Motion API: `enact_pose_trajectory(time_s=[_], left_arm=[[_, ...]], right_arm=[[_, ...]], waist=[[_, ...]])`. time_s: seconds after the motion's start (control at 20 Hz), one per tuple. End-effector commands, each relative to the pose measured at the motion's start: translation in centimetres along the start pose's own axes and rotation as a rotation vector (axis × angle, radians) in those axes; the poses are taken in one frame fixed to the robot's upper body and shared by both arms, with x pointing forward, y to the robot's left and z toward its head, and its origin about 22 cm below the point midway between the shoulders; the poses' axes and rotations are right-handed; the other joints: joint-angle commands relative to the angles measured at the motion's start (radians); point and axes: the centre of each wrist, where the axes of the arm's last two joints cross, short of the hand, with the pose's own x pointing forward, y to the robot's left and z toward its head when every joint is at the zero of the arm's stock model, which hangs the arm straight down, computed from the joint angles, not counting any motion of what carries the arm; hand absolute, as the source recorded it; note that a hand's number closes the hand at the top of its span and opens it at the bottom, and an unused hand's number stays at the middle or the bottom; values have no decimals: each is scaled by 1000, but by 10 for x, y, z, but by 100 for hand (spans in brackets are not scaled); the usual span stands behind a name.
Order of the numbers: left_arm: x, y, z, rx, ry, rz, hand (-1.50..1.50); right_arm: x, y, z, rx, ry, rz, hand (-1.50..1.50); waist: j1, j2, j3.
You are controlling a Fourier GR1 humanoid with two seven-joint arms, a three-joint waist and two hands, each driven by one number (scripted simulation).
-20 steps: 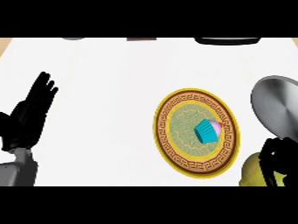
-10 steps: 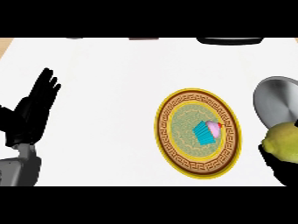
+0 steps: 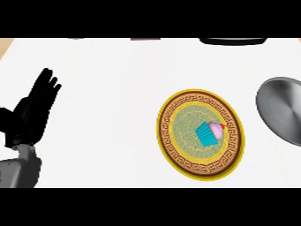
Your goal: Pick the lemon from the plate and place it in the pan
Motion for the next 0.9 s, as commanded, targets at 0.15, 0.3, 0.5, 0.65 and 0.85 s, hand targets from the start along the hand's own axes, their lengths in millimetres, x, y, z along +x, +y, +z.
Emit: enact_pose_trajectory(time_s=[0.15,0.3,0.5,0.65,0.85], left_arm=[[21,-3,2,-8,-6,-8,0],[-2,5,-2,-13,23,-19,0],[-12,-8,-4,-19,16,9,0],[-5,-7,-8,-13,-14,18,0],[0,-5,-15,-21,2,9,0]], right_arm=[[-86,21,-26,-7,8,-39,150],[-80,59,-52,39,-19,-58,150],[-108,98,-46,107,-64,-88,150],[-127,118,-50,114,-70,-77,150],[-119,150,-61,209,62,-55,150]], waist=[[9,1,1],[13,3,0],[10,4,0],[15,6,1],[22,9,1]])
